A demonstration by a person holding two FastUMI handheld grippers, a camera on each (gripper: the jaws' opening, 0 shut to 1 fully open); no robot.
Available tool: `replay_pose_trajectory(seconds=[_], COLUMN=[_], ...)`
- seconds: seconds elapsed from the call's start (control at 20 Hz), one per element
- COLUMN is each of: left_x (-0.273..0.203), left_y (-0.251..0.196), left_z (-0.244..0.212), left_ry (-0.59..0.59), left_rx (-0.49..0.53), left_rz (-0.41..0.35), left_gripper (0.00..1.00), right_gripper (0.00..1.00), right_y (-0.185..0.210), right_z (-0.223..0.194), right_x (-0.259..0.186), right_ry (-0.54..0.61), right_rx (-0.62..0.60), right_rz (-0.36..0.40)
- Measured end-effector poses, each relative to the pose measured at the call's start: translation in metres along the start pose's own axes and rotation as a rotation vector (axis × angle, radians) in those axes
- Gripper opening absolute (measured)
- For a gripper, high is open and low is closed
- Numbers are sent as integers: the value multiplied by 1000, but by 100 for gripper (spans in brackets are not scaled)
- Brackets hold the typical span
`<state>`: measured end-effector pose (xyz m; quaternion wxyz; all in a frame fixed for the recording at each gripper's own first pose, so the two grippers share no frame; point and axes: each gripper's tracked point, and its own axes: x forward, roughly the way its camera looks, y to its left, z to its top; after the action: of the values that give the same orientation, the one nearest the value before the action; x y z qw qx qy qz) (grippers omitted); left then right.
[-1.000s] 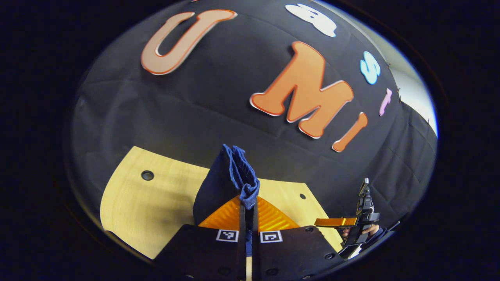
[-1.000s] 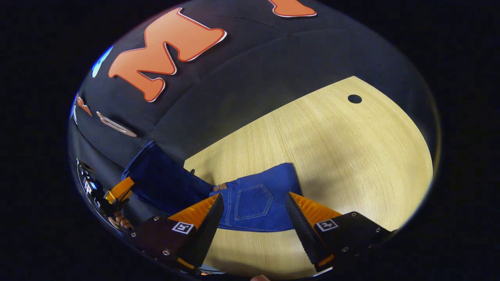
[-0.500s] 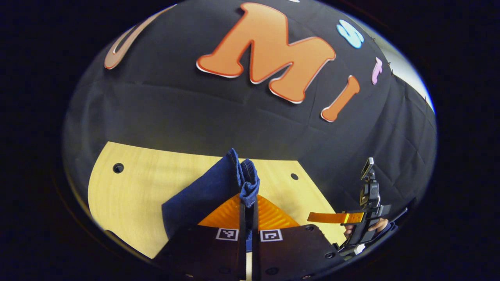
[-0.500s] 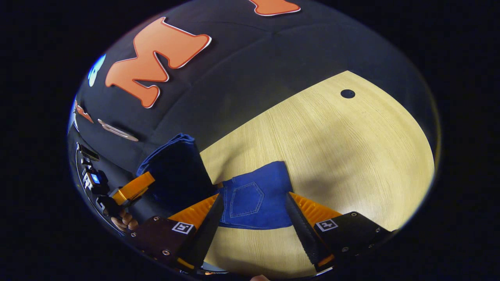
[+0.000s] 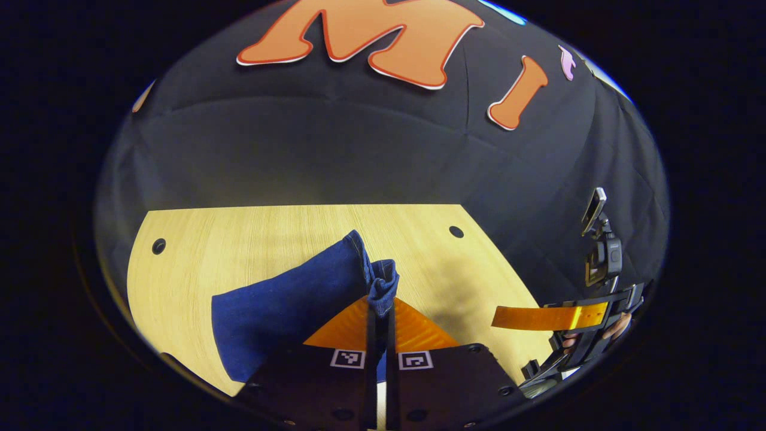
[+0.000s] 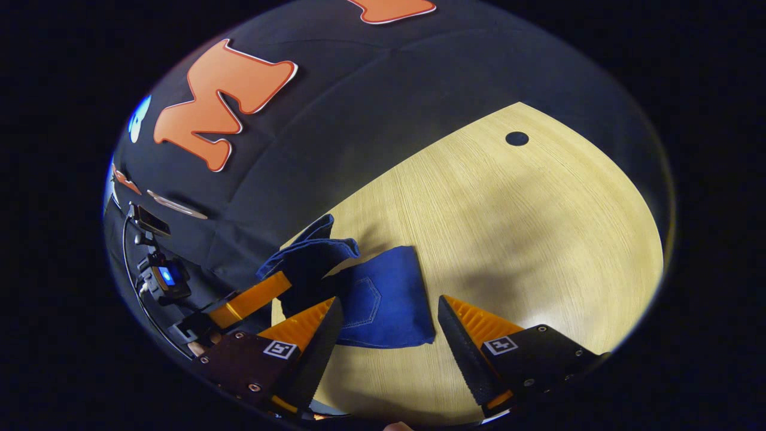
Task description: Grasp the waist and the cuffs of the jeans and fold them to make the two legs overlap; first hold the waist and fold one-third of the jeans toward the cuffs, then hold the cuffs and fold the remaining one-third in the same direction to finish folding.
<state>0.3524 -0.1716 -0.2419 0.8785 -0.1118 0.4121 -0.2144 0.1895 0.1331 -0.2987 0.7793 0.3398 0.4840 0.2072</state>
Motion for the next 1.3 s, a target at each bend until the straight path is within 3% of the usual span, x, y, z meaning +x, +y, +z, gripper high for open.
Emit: replay_pose_trajectory(seconds=[0.5,0.65,0.8,0.85,0.95,1.15,1.2,1.3], left_x=[32,21,19,16,5,-25,-35,-56], left_y=[-28,-49,-38,-37,-32,-11,-6,4], left_z=[-123,-134,-128,-122,-104,-70,-62,-45], left_ry=[221,262,221,197,131,0,-34,-129], left_rx=[78,38,95,95,98,109,105,109], left_rz=[44,-42,-3,4,28,109,130,167], left_gripper=[8,45,87,83,91,93,89,95], right_gripper=[98,98,98,98,97,98,98,98], right_y=[-8,-2,1,5,15,43,48,63], right_z=[-10,-8,8,15,25,34,33,30], right_x=[4,5,1,-3,-15,-32,-35,-42], right_ry=[25,3,-101,-146,-225,-342,-360,-400], right_rx=[-4,-18,-69,-103,-181,-304,-333,-390], right_rz=[3,3,-31,-39,-48,-37,-37,-32])
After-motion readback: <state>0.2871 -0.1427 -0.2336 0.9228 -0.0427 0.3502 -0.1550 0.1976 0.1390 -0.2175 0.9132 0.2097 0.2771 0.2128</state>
